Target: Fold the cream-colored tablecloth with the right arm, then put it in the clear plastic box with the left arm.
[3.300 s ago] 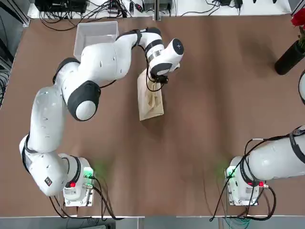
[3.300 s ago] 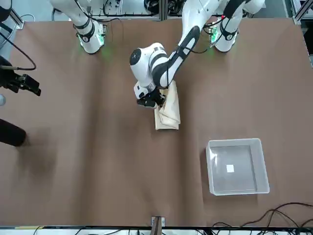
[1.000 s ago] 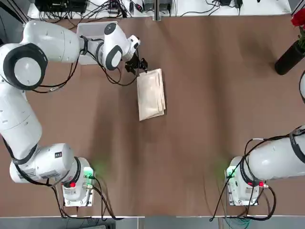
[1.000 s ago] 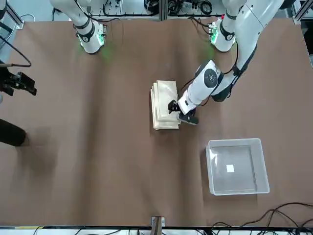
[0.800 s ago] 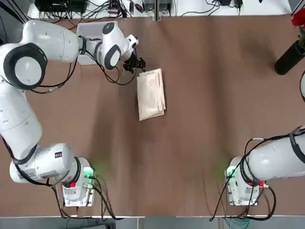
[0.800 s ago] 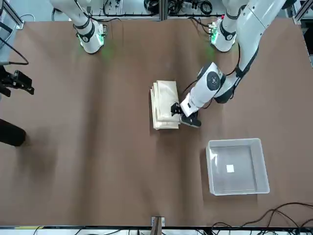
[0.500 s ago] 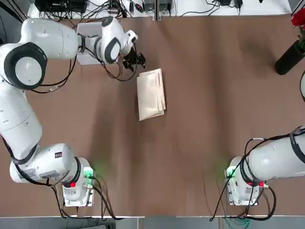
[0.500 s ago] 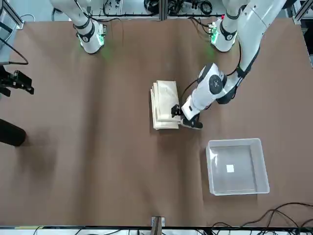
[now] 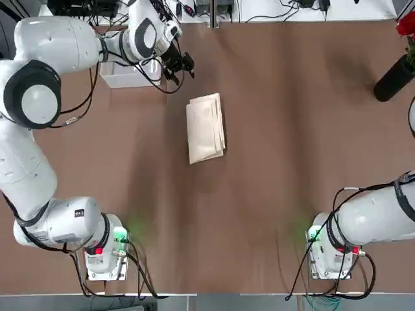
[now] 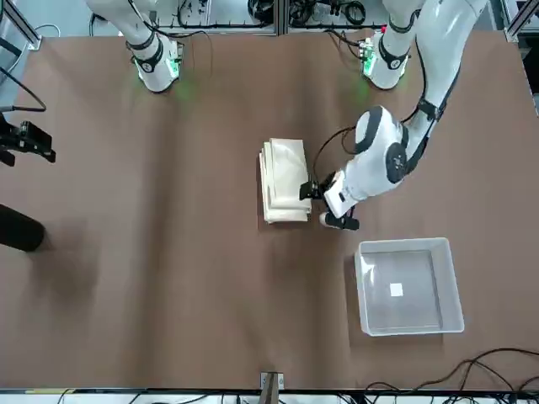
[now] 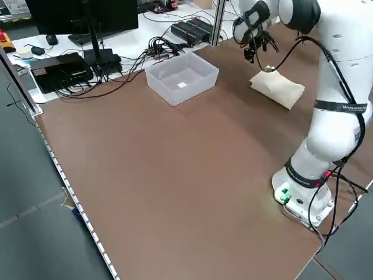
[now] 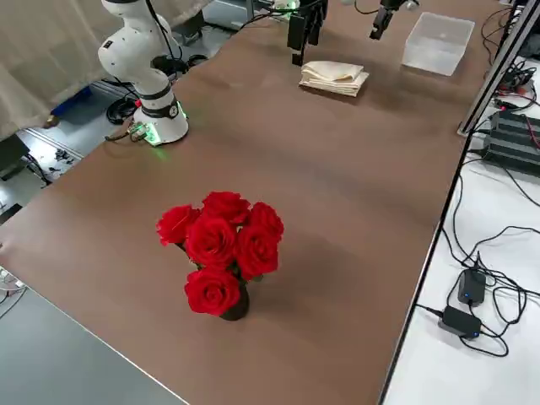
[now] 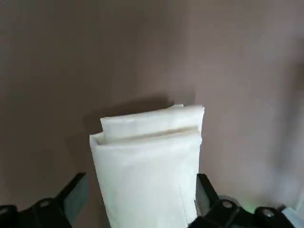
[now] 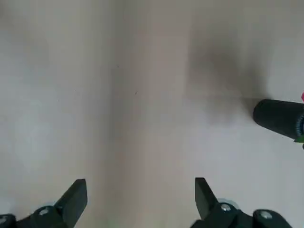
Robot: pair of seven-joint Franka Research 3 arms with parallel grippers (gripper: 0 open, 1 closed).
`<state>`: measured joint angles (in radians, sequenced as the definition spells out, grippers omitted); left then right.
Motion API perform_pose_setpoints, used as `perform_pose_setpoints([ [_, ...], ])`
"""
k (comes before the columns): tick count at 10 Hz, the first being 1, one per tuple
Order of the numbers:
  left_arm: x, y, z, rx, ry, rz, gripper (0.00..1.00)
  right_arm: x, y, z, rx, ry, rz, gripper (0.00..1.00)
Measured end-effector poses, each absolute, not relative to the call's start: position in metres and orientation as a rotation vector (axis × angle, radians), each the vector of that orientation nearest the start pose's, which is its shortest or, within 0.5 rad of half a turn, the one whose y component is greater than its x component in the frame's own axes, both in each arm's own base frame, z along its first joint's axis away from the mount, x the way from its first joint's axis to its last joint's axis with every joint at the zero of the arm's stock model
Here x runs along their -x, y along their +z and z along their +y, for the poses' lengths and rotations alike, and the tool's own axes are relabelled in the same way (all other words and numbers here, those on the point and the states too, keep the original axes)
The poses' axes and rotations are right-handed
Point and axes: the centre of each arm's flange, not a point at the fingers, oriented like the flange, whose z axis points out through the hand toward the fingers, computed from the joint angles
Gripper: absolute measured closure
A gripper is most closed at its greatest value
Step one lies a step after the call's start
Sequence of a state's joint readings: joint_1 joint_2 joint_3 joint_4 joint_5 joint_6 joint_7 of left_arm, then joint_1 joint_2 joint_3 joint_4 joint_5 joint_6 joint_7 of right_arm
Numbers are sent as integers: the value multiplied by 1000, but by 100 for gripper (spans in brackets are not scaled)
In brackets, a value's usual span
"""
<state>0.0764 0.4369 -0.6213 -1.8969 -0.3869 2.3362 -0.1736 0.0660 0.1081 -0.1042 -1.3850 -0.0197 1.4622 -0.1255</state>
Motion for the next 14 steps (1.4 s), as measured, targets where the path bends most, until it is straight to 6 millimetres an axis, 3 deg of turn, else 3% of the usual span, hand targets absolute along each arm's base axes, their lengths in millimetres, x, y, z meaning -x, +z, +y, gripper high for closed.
perform_pose_setpoints([
  [4,-521,312,-285,-2525,-195,-36,0,-577,643,-23,3146,25,-116,0],
  [9,-480,248,-251,-2459,-27,-37,1,-568,659,-38,3148,-26,51,0],
  [11,-471,216,-253,-2418,-6,-74,1,-568,660,-40,3148,-37,59,0],
  [14,-468,196,-269,-2397,-48,-92,1,-568,659,-40,3148,-38,61,0],
])
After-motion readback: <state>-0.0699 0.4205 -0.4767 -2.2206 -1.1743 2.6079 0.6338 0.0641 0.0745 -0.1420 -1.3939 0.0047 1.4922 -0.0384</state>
